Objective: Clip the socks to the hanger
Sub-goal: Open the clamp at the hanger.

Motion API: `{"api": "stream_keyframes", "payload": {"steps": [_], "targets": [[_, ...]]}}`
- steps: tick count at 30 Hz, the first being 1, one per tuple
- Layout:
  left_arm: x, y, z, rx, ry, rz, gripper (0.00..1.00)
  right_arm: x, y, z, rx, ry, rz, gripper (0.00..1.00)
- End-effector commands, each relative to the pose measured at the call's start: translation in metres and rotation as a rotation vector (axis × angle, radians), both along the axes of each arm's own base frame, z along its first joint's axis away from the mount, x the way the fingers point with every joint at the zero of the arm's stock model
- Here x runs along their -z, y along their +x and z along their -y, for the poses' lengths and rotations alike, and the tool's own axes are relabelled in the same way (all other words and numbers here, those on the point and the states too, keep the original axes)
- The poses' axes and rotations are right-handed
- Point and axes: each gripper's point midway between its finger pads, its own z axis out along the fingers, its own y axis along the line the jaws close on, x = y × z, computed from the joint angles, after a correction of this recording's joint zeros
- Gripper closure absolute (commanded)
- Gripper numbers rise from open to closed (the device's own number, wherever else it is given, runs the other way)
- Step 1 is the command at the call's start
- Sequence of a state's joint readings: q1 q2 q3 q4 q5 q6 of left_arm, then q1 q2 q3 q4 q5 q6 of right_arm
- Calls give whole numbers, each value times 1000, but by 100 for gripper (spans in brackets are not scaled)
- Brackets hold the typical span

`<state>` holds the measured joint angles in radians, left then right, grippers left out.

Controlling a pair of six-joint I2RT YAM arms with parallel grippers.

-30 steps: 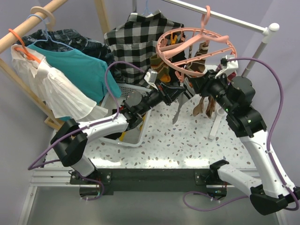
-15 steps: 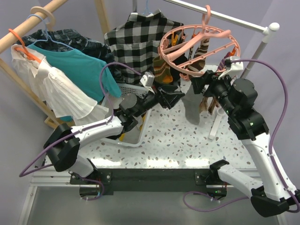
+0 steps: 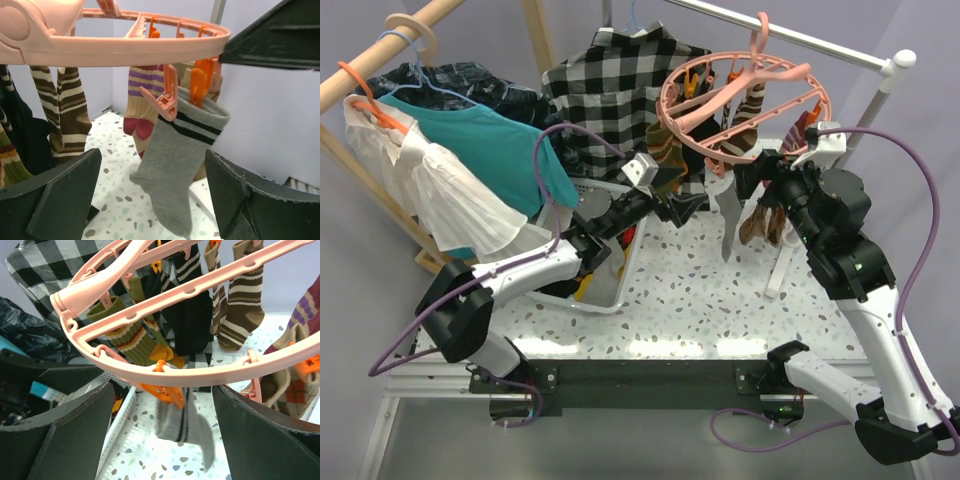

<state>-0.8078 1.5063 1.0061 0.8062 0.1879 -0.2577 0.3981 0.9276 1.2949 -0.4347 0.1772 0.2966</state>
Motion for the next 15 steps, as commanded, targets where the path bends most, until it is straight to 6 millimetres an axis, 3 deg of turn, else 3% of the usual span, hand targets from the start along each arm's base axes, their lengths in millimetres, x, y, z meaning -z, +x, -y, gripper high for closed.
{"api": "stream_keyframes", "payload": {"steps": [1, 3, 8, 15], "targets": [[-22, 14, 7, 38, 3, 114, 11, -14, -2, 9, 34, -9, 44, 16], [-29, 10, 14, 80, 6, 141, 11, -14, -3, 11, 39, -14, 48, 16], [-27, 12, 28, 137, 25, 165, 13, -17, -5, 11, 36, -18, 56, 16], [-33, 12, 39, 192, 13, 171, 26, -17, -5, 10, 30, -24, 57, 16]]}}
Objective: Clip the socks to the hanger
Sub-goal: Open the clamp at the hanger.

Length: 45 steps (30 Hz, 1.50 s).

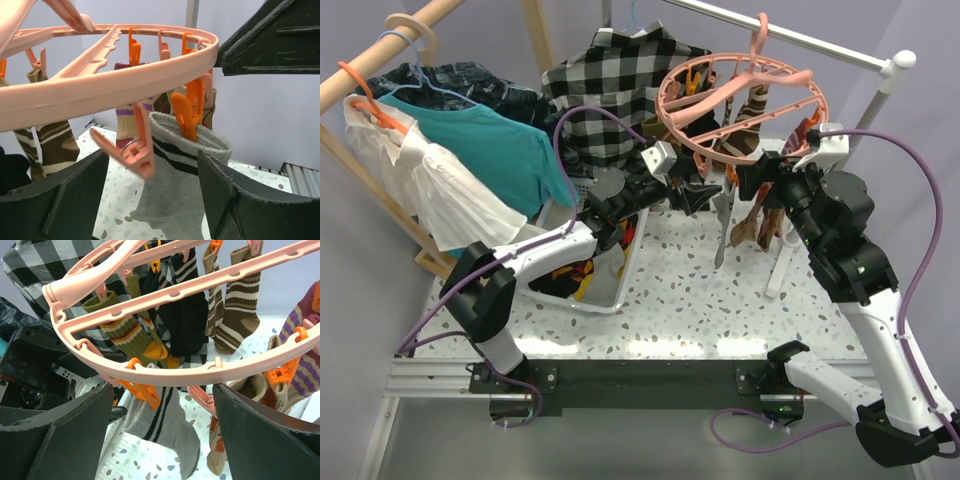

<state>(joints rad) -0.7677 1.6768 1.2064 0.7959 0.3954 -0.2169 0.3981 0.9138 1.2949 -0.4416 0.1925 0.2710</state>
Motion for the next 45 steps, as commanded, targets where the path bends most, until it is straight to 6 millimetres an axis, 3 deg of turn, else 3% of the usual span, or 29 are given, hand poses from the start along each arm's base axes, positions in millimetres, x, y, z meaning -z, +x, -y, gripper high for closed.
{"api": "stream_keyframes", "payload": {"steps": [1, 12, 25, 35, 38, 45], "targets": [[-25, -6, 5, 58, -42, 64, 27, -15, -2, 5, 14, -3, 47, 16], [-28, -10, -6, 28, -85, 24, 57, -14, -3, 5, 9, -7, 50, 16], [-41, -16, -30, -87, -128, 6, 70, -21, -24, -12, -134, -25, 57, 17], [-43, -23, -17, -159, -95, 29, 76, -36, -44, -59, -430, -17, 65, 22], [-43, -26, -13, -190, -79, 41, 77, -31, -41, -74, -497, 8, 27, 24], [-44, -31, -10, -271, -59, 69, 78, -15, -15, -61, -344, 56, -39, 33]]}}
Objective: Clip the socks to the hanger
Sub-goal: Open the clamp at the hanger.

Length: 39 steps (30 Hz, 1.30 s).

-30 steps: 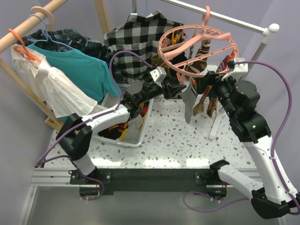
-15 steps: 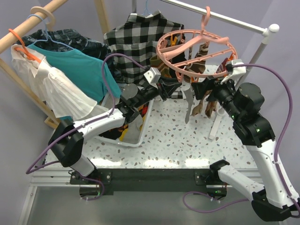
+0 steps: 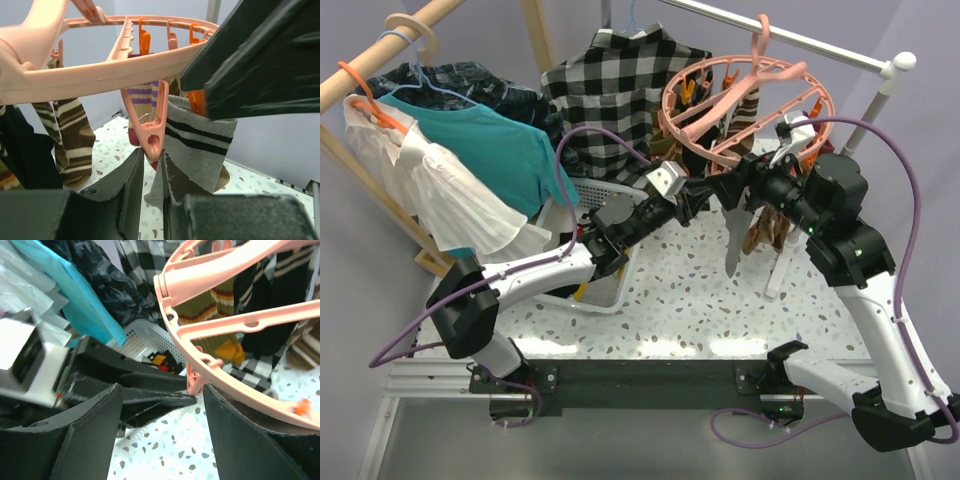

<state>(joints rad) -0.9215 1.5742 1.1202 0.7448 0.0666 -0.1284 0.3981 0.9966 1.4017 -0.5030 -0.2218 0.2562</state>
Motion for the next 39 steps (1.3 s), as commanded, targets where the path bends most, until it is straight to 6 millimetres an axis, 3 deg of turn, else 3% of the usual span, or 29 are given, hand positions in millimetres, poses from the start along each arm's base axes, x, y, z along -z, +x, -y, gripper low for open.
{"api": "stream_keyframes", "payload": {"steps": [1, 11, 19, 33, 39], "targets": [[-43, -6, -10, -95, -48, 96, 78, -3, 11, 12, 110, 46, -12, 35], [-41, -12, 2, -103, -40, 107, 78, 7, 22, 42, 305, 57, -43, 58], [-38, -16, 12, -104, -11, 141, 78, 17, 27, 44, 346, 91, -92, 62], [-27, -25, 25, -93, 29, 157, 78, 10, 34, 50, 393, 130, -52, 68], [-28, -27, 23, -94, 31, 165, 76, 9, 35, 52, 408, 121, -38, 86]]}}
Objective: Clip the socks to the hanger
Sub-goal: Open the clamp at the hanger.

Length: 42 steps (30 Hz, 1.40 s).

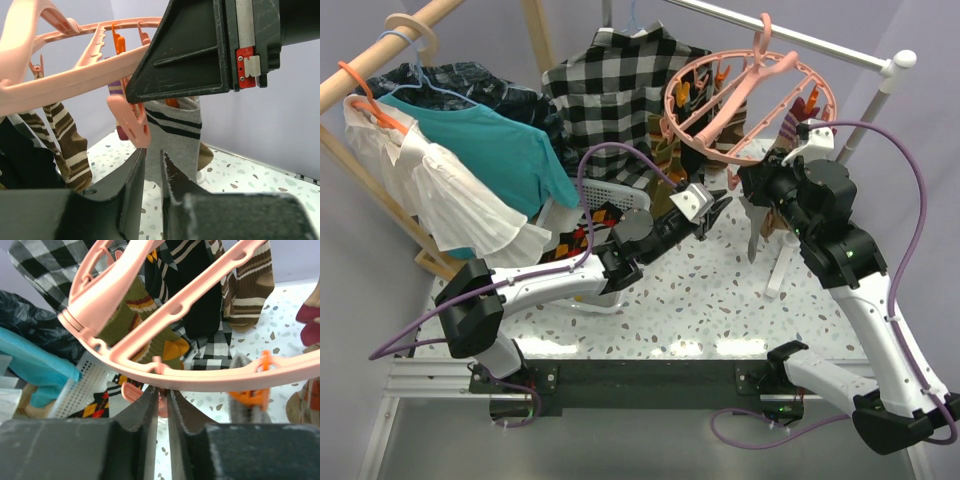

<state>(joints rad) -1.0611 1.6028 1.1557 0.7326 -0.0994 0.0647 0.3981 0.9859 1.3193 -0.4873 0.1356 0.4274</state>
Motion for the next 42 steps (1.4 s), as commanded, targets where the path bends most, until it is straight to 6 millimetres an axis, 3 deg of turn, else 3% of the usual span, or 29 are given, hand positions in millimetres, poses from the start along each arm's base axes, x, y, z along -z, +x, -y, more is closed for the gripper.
{"api": "stream_keyframes", "payload": {"steps": [1, 4, 9, 12, 17, 25, 34, 37, 39, 42], "targets": [[-30, -2, -4, -15, -53, 58, 74, -19, 3, 5, 33, 19, 67, 89], [-30, -3, -9, -20, -56, 62, 61, -19, 2, 6, 30, 11, 70, 98], [-28, 1, -12, -54, -21, 101, 37, -17, 1, 5, 22, 7, 70, 100], [-31, 4, -12, -74, -3, 135, 31, -18, -1, 4, 11, 6, 76, 100], [-38, 8, -8, -82, -5, 151, 31, -19, -2, 2, -2, 6, 82, 100], [-42, 17, 2, -90, -33, 126, 38, -20, -4, -1, -25, 6, 88, 100], [-34, 23, 6, -97, -15, 108, 56, -26, -8, -1, -40, 7, 106, 100], [-35, 22, 5, -101, -18, 107, 67, -27, -10, -2, -46, 10, 111, 100], [-35, 24, 3, -114, -17, 106, 77, -26, -11, -2, -52, 4, 111, 96], [-35, 25, 0, -126, -15, 103, 89, -28, -15, -4, -76, -10, 132, 72]]}}
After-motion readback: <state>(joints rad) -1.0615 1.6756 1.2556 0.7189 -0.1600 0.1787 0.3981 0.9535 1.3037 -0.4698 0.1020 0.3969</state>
